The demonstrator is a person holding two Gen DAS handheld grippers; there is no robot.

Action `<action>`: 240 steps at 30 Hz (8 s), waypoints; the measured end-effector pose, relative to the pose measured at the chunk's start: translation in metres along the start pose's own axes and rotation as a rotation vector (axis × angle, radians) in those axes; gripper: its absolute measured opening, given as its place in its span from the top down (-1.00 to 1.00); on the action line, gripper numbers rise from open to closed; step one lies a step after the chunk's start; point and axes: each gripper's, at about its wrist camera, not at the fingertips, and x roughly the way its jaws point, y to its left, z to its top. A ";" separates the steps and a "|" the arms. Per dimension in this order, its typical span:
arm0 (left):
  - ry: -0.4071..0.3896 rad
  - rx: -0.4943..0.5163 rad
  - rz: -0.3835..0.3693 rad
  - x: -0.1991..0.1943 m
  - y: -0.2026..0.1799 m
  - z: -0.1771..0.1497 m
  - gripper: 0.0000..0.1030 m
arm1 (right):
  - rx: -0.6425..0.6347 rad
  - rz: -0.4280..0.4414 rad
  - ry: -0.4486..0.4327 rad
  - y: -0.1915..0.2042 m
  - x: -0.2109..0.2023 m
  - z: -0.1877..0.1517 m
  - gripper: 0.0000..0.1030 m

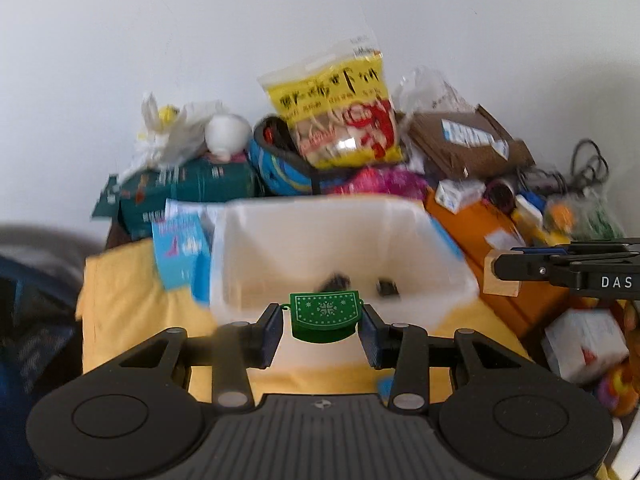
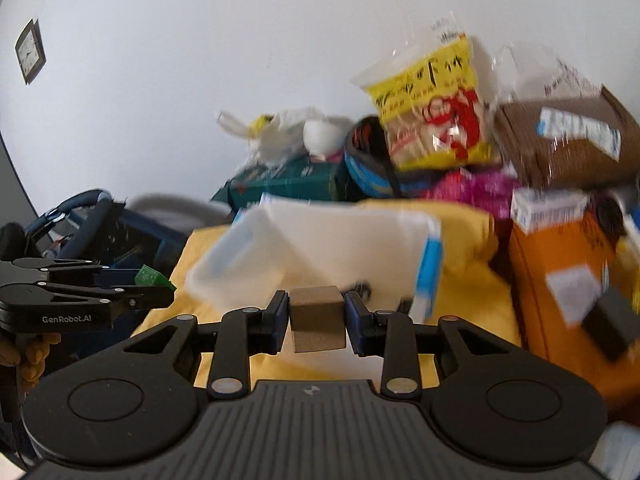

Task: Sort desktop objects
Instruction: 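Lower both held blocks into the white bin and release them, then grasp the green brick with the left tool while the right tool grasps the long red brick, then carry both bricks over the white bin and open both tools to drop them, then grasp the blue brick with the left tool while the right tool grasps the teal toy figure, then move both held toys over the white bin and release them inside, then grasp the brown cube with the left tool while the right tool grasps a black car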

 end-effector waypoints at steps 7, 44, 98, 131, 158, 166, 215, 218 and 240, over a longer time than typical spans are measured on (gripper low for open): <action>0.046 -0.029 -0.002 0.039 0.003 0.046 0.13 | -0.005 -0.038 0.045 -0.007 0.030 0.037 0.34; 0.229 0.002 -0.002 0.012 -0.007 -0.155 -0.21 | -0.157 -0.009 0.261 0.002 0.026 -0.146 -0.33; 0.106 -0.037 -0.047 0.053 0.006 0.067 0.35 | 0.016 -0.006 0.087 -0.019 0.042 0.051 -0.47; 0.114 0.107 0.057 0.045 0.002 -0.051 -0.46 | -0.127 0.055 0.166 0.000 0.030 -0.066 -0.48; 0.285 0.168 -0.005 0.068 -0.012 -0.170 0.65 | -0.106 0.052 0.384 0.028 0.075 -0.181 0.38; 0.213 0.094 -0.020 0.042 -0.003 -0.158 0.66 | -0.099 0.057 0.319 0.017 0.044 -0.171 0.58; 0.130 -0.003 -0.009 0.071 0.001 0.069 0.65 | -0.032 -0.037 0.203 -0.014 0.072 0.045 0.51; 0.122 0.021 0.009 0.074 -0.004 0.069 0.17 | -0.026 -0.054 0.193 -0.016 0.075 0.046 0.37; 0.266 0.067 -0.075 -0.002 -0.043 -0.180 -0.16 | -0.103 0.105 0.342 0.035 -0.004 -0.181 -0.01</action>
